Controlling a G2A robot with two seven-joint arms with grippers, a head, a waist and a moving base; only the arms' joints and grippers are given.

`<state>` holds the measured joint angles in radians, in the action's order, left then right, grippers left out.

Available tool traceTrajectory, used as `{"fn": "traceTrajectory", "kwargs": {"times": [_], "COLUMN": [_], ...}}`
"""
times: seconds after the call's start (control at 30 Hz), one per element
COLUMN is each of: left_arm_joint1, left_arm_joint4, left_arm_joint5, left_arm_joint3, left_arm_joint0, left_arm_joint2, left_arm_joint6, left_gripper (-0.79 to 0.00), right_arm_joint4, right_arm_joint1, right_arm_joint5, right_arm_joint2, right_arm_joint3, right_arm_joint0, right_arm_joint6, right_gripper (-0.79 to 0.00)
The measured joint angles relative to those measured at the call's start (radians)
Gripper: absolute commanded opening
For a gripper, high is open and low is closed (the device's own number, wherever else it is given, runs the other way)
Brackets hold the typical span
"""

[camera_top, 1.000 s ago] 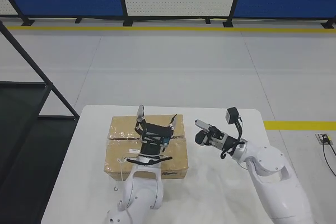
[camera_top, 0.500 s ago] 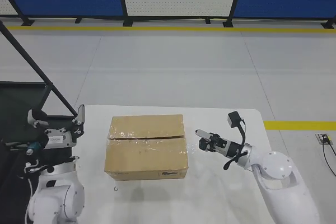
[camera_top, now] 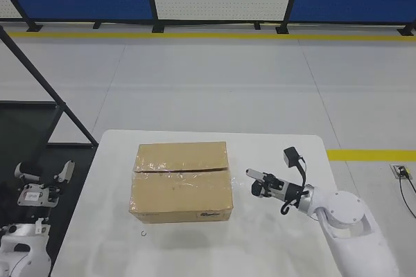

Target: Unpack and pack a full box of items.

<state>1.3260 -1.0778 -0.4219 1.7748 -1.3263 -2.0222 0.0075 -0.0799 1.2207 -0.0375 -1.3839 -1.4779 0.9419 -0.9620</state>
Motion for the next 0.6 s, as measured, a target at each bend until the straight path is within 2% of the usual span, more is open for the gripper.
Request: {"fn": "traceTrajectory", "kwargs": {"times": [0.17, 0.2, 0.23, 0.3, 0.33, 0.6], "left_arm_joint1": [-0.004, -0.005, -0.005, -0.007, -0.008, -0.016], "left_arm_joint4": [-0.024, -0.028, -0.031, -0.035, -0.037, -0.023], "left_arm_joint5": [0.010, 0.013, 0.016, 0.019, 0.020, 0.024], "left_arm_joint3": [-0.005, -0.005, -0.005, -0.007, -0.008, -0.022], "left_arm_joint0": [0.006, 0.006, 0.006, 0.005, 0.004, -0.005], "left_arm_joint2": [0.037, 0.043, 0.049, 0.059, 0.061, 0.060], "left_arm_joint6": [0.014, 0.017, 0.020, 0.025, 0.028, 0.042], "left_gripper": [0.000, 0.000, 0.000, 0.000, 0.000, 0.000], "right_arm_joint4": [-0.024, -0.025, -0.026, -0.030, -0.030, -0.014], "right_arm_joint1": [0.005, 0.006, 0.007, 0.008, 0.008, 0.002], "right_arm_joint5": [0.029, 0.033, 0.038, 0.051, 0.054, -0.006], "right_arm_joint2": [0.048, 0.059, 0.069, 0.082, 0.085, 0.098], "right_arm_joint3": [0.039, 0.043, 0.046, 0.048, 0.046, 0.002], "right_arm_joint0": [-0.027, -0.034, -0.041, -0.051, -0.053, -0.058], "right_arm_joint6": [-0.006, -0.005, -0.006, -0.007, -0.007, -0.009], "right_gripper": [0.000, -0.071, -0.397, -0.708, -0.785, -0.785]}}
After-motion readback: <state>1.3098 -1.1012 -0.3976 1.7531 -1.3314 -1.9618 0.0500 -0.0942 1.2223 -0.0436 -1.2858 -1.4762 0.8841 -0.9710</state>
